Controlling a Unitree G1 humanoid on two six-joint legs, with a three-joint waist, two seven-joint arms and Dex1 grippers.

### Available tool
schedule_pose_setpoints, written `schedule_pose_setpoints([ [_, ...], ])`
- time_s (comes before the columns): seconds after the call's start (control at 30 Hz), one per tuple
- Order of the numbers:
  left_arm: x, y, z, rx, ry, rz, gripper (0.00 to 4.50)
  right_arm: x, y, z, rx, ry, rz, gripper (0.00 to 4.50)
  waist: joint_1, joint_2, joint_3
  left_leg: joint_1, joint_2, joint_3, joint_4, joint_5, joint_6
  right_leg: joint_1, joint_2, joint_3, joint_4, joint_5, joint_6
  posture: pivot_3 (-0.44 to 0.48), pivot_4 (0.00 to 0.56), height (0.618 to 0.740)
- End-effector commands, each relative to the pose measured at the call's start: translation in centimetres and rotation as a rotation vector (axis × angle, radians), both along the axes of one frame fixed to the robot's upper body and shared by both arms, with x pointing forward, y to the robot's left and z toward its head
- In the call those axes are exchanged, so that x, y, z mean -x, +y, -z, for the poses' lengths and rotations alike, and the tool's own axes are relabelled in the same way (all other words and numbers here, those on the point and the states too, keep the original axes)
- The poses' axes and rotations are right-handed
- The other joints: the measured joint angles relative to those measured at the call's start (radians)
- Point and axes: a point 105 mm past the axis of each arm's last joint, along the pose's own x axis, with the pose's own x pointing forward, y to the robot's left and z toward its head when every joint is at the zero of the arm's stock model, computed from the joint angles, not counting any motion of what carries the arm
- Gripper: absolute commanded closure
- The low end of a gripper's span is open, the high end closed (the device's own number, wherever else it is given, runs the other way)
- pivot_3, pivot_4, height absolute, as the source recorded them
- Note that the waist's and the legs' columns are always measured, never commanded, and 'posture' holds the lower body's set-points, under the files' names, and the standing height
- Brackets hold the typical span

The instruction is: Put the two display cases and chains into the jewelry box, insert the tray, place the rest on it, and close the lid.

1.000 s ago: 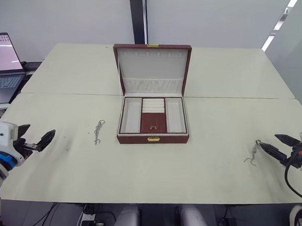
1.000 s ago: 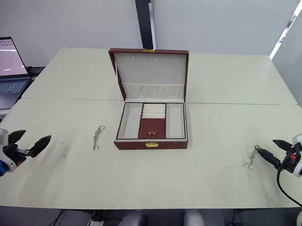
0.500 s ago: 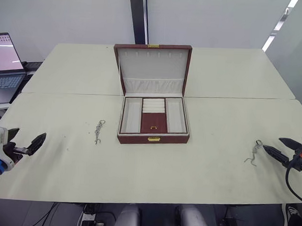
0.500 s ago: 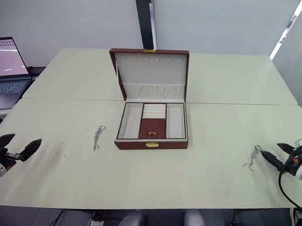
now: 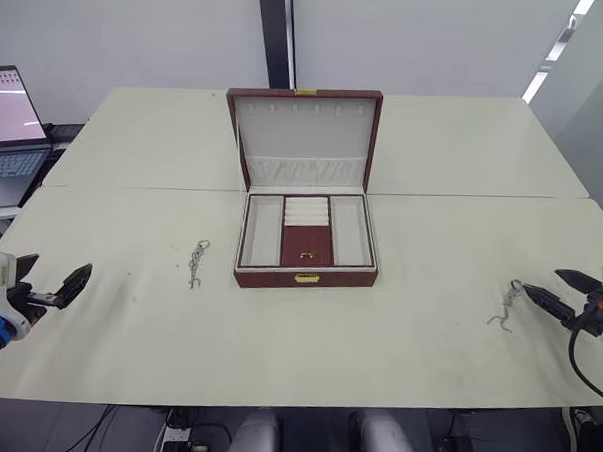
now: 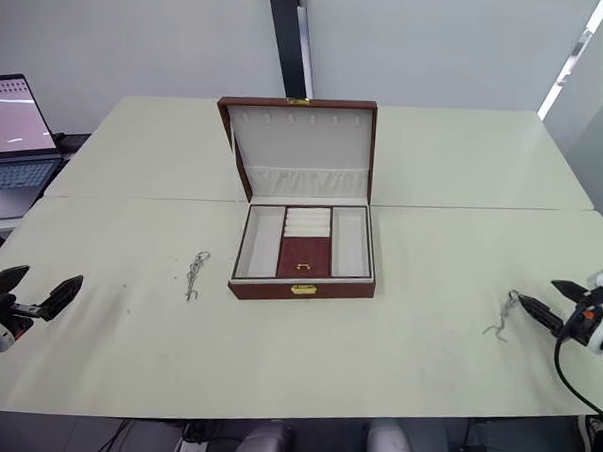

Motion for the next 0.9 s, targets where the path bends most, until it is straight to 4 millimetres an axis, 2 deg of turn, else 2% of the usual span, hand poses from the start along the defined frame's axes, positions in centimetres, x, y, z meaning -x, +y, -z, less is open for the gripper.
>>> schedule_pose_setpoints([
  [0.03,-0.5,-0.6,-1.5,0.012,-0.103,-0.048,0.00,-0.9,4.2,-3.2,0.005,-0.085,-0.176,0.04,0.000,0.000,0.000,0.000,0.000,0.000,0.000,0.000,0.000,0.000,0.000,0.000,0.000,0.000,0.000,0.000,0.150,0.740],
  [0.17,-1.2,-2.6,-1.4,0.063,-0.163,-0.080,0.00,-0.6,10.0,-5.2,-0.035,-0.116,-0.395,0.04,0.002,0.000,0.000,-0.001,0.000,-0.001,0.000,0.000,0.000,0.000,0.000,-0.001,0.000,0.000,0.000,0.000,0.150,0.740],
  [0.33,-2.0,-5.5,-0.4,0.112,-0.175,-0.078,0.00,0.8,15.0,-6.7,-0.067,-0.134,-0.593,0.04,0.007,-0.001,0.000,-0.001,0.000,-0.001,0.001,0.000,0.000,0.001,-0.002,-0.001,0.000,0.000,0.000,0.000,0.150,0.740],
  [0.6,-3.7,-11.3,1.5,0.162,-0.158,-0.004,0.00,2.4,19.1,-6.3,-0.053,-0.142,-0.758,0.04,0.009,-0.003,-0.001,-0.001,-0.002,-0.002,0.001,0.000,0.000,0.001,-0.002,-0.002,-0.001,0.000,0.001,0.000,0.150,0.740],
  [0.8,-4.9,-13.4,2.2,0.178,-0.141,0.039,0.00,3.3,21.1,-6.2,-0.027,-0.153,-0.836,0.04,0.007,-0.003,-0.001,0.000,-0.001,-0.002,0.001,0.000,0.000,0.001,-0.001,-0.002,-0.001,0.000,0.001,0.000,0.150,0.740],
  [0.9,-5.7,-13.7,2.8,0.183,-0.112,0.045,0.00,3.5,21.9,-6.6,-0.019,-0.165,-0.858,0.04,0.007,-0.003,-0.001,0.000,-0.001,-0.002,0.001,0.000,0.000,0.001,-0.001,-0.002,0.000,0.000,0.001,0.000,0.150,0.740],
])
